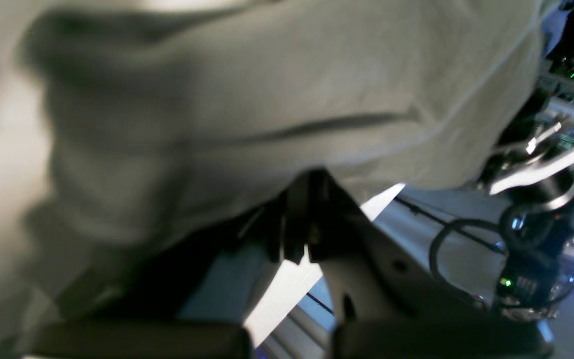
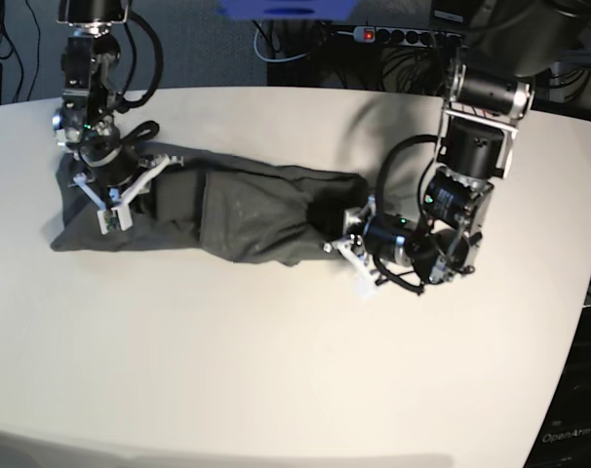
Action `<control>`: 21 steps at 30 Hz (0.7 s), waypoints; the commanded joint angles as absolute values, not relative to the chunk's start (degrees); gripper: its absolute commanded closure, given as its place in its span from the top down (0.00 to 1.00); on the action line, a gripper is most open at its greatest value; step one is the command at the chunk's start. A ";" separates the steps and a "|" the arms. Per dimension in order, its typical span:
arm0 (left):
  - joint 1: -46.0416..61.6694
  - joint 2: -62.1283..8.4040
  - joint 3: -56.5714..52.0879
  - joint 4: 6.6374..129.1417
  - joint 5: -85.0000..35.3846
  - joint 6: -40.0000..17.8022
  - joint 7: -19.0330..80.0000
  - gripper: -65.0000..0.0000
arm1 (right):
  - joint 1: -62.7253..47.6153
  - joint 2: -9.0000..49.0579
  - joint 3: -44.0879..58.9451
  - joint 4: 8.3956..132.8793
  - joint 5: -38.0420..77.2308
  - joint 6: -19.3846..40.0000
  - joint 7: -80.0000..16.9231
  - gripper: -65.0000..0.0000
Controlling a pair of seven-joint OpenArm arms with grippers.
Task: Fold the T-shirt properly
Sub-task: 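Drag the strip end with the right gripper away from the left gripper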
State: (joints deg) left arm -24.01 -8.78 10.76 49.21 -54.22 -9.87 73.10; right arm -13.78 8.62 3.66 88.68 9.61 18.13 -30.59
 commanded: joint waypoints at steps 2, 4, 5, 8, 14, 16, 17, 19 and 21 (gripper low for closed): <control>-26.07 -10.33 10.86 49.27 -48.92 -8.84 72.31 0.03 | -15.08 10.15 4.00 91.47 6.90 17.45 -37.49 0.11; -26.15 -10.51 10.86 49.27 -48.92 -8.84 72.48 0.03 | -15.08 11.03 4.00 93.93 6.90 17.45 -39.87 0.11; -26.15 -10.68 10.86 49.27 -48.84 -8.84 72.48 0.03 | -15.08 11.30 4.00 94.81 6.90 17.63 -40.66 0.11; -26.07 -11.56 10.86 49.27 -48.75 -8.84 72.48 0.03 | -14.90 12.35 4.00 97.27 6.90 17.63 -41.89 0.11; -25.71 -12.09 10.86 49.27 -48.66 -8.92 72.57 0.03 | -14.55 14.64 4.00 101.58 6.99 17.71 -43.65 0.11; -25.54 -12.70 10.86 49.27 -49.01 -8.92 72.57 0.03 | -14.55 15.43 4.00 103.16 6.99 17.71 -44.35 0.11; -25.27 -12.70 10.86 49.27 -49.01 -8.92 72.57 0.03 | -14.55 15.69 4.00 104.04 6.99 17.71 -44.62 0.11; -25.19 -12.79 10.77 49.27 -49.10 -8.92 72.57 0.03 | -14.81 15.87 3.82 106.07 6.99 17.71 -44.70 0.11; -24.92 -12.88 10.77 49.27 -49.10 -8.92 72.57 0.03 | -14.99 15.78 3.65 107.47 6.99 17.71 -44.70 0.11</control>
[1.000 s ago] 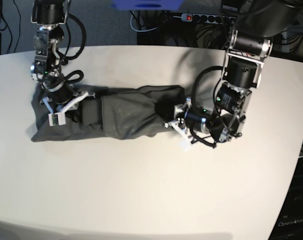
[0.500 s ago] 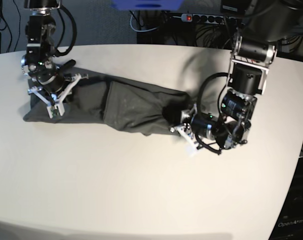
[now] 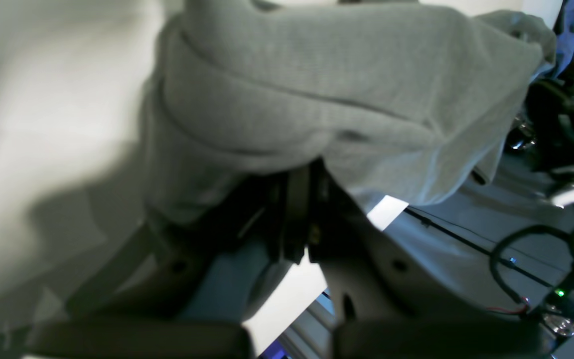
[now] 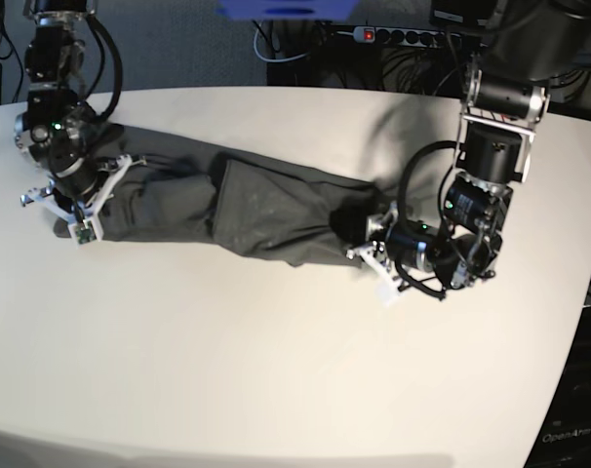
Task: Fold the T-shirt properly
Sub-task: 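Drag the strip end with the right gripper away from the left gripper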
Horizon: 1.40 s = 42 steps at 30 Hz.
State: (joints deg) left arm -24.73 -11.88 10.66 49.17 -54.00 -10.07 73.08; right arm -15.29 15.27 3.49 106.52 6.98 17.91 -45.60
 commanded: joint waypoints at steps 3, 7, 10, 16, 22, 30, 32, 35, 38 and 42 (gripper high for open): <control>-24.92 -12.88 10.77 49.27 -49.10 -9.01 72.57 0.03 | -14.99 15.43 3.65 108.09 7.08 17.71 -44.70 0.11; -24.92 -12.88 10.86 49.27 -48.92 -9.01 72.57 0.03 | -14.99 16.84 4.00 108.44 7.08 17.80 -44.70 0.11; -24.84 -13.23 10.86 49.27 -49.01 -9.01 72.57 0.03 | -14.90 20.70 4.09 108.44 7.25 17.80 -44.70 0.12; -24.75 -14.55 10.86 49.27 -48.84 -9.10 72.57 0.03 | -11.65 23.25 8.57 108.00 7.25 22.20 -44.79 0.35; -23.25 -15.78 10.77 49.27 -48.84 -9.10 72.57 0.03 | -6.55 19.12 16.48 106.51 7.16 32.40 -50.68 0.55; -22.29 -15.96 10.59 49.27 -48.66 -9.10 72.57 0.03 | -1.36 12.53 25.27 102.99 6.99 38.20 -56.48 0.56; -22.29 -15.96 10.59 49.27 -48.66 -9.10 72.57 0.03 | -0.92 11.21 26.95 103.08 6.99 38.20 -56.57 0.62; -22.29 -15.87 10.59 49.27 -48.84 -9.10 72.57 0.03 | -0.75 9.71 29.85 103.08 7.08 37.93 -56.57 0.75; -22.29 -15.87 10.59 49.27 -48.84 -9.10 72.57 0.03 | -0.66 8.75 31.08 102.99 7.25 37.93 -56.57 0.77; -22.37 -15.78 10.59 49.27 -48.75 -9.10 72.57 0.03 | -0.57 6.20 32.57 102.99 7.34 37.93 -56.57 0.77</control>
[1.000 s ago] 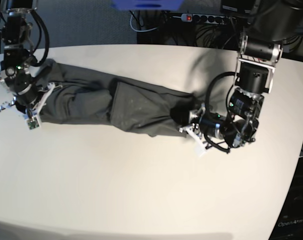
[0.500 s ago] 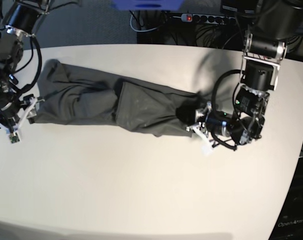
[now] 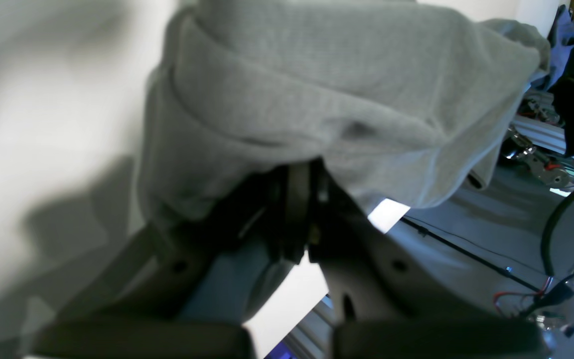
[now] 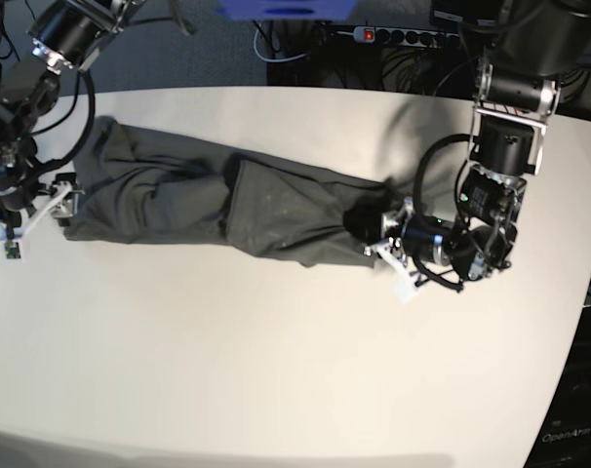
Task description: Fold the T-shirt properly
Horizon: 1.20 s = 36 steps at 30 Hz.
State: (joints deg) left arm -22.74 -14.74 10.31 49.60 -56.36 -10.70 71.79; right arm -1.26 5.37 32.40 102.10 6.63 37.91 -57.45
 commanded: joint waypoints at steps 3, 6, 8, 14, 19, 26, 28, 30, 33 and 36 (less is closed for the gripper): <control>-22.37 -15.78 10.59 49.27 -49.01 -9.10 72.57 0.03 | 0.22 4.00 34.33 102.99 7.34 38.20 -56.75 0.78; -22.37 -15.78 10.59 49.27 -49.01 -9.10 72.57 0.03 | 1.10 2.24 36.44 102.99 7.43 38.20 -59.12 0.78; -22.37 -15.78 10.59 49.27 -48.92 -9.10 72.57 0.03 | 2.42 1.71 37.58 102.90 7.43 38.29 -60.70 0.78; -22.37 -15.87 10.59 49.27 -48.75 -9.10 72.57 0.03 | 4.88 0.40 40.92 102.90 9.63 38.29 -67.38 0.78; -22.37 -15.87 10.59 49.27 -48.84 -9.10 72.57 0.03 | 7.60 1.89 46.37 100.09 18.51 38.29 -73.01 0.78; -22.29 -15.87 10.59 49.19 -48.66 -9.01 72.57 0.03 | 10.33 7.96 48.31 88.75 33.10 38.20 -80.00 0.77; -22.29 -15.87 10.59 49.19 -48.66 -8.92 72.57 0.03 | 10.33 8.22 49.45 86.46 35.65 38.02 -80.00 0.77; -22.29 -15.87 10.59 49.19 -48.66 -8.92 72.57 0.03 | 10.33 8.04 51.65 85.23 36.62 38.02 -80.00 0.77; -22.29 -15.87 10.59 49.19 -48.66 -8.84 72.57 0.03 | 10.33 7.96 53.32 85.05 36.70 38.02 -80.00 0.77; -22.29 -15.87 10.59 49.19 -48.66 -8.84 72.57 0.03 | 10.33 8.04 53.67 85.05 36.70 38.02 -80.00 0.77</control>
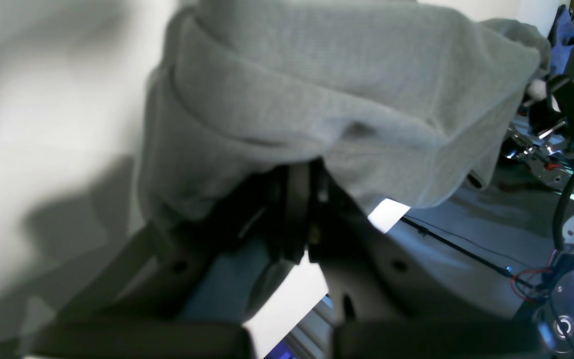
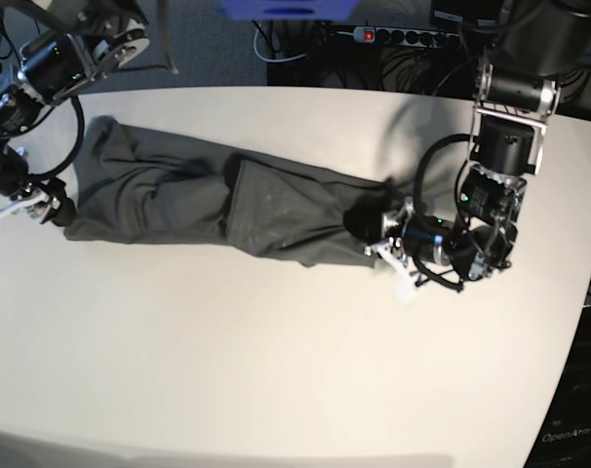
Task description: Fold the T-shirt properly
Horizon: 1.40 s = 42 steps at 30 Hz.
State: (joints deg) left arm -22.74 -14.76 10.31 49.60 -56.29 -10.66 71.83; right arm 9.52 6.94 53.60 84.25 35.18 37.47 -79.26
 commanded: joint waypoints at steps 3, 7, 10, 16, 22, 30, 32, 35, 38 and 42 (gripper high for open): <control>-22.29 -15.87 10.59 49.19 -48.84 -8.75 72.48 0.03 | 9.89 8.04 53.58 84.97 36.70 38.29 -80.00 0.77; -22.37 -15.87 10.51 49.19 -48.92 -8.75 72.48 0.03 | 9.19 7.78 53.58 84.88 36.79 38.29 -80.00 0.77; -22.37 -15.87 10.51 49.19 -48.92 -8.75 72.31 0.03 | 8.48 6.64 53.58 84.88 36.79 38.37 -80.00 0.77; -22.37 -15.87 10.51 49.19 -48.92 -8.66 72.31 0.03 | 7.69 4.35 53.14 84.88 36.79 39.78 -80.00 0.77; -22.37 -15.87 10.51 49.19 -48.92 -8.66 72.31 0.03 | 7.69 3.38 52.62 84.88 36.79 39.78 -80.00 0.77; -22.37 -15.87 10.51 49.19 -49.01 -8.66 72.40 0.03 | 6.90 1.10 51.47 84.88 36.79 39.87 -80.00 0.77; -22.37 -15.87 10.51 49.19 -49.01 -8.66 72.40 0.03 | 6.90 1.10 50.15 84.88 36.79 39.87 -80.00 0.77; -22.37 -15.87 10.51 49.19 -49.01 -8.75 72.40 0.03 | 6.90 0.92 49.01 84.88 36.79 39.87 -80.00 0.77; -22.37 -15.87 10.51 49.19 -49.01 -8.75 72.22 0.03 | 6.90 0.92 48.04 84.88 36.79 39.87 -80.00 0.77; -22.37 -15.87 10.51 49.19 -49.01 -8.84 72.22 0.03 | 6.81 0.92 47.25 84.88 36.79 39.87 -80.00 0.77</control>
State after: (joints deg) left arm -22.74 -14.76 10.31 49.60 -56.40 -10.52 71.79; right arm 6.28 0.30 47.35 84.05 36.03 39.22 -78.72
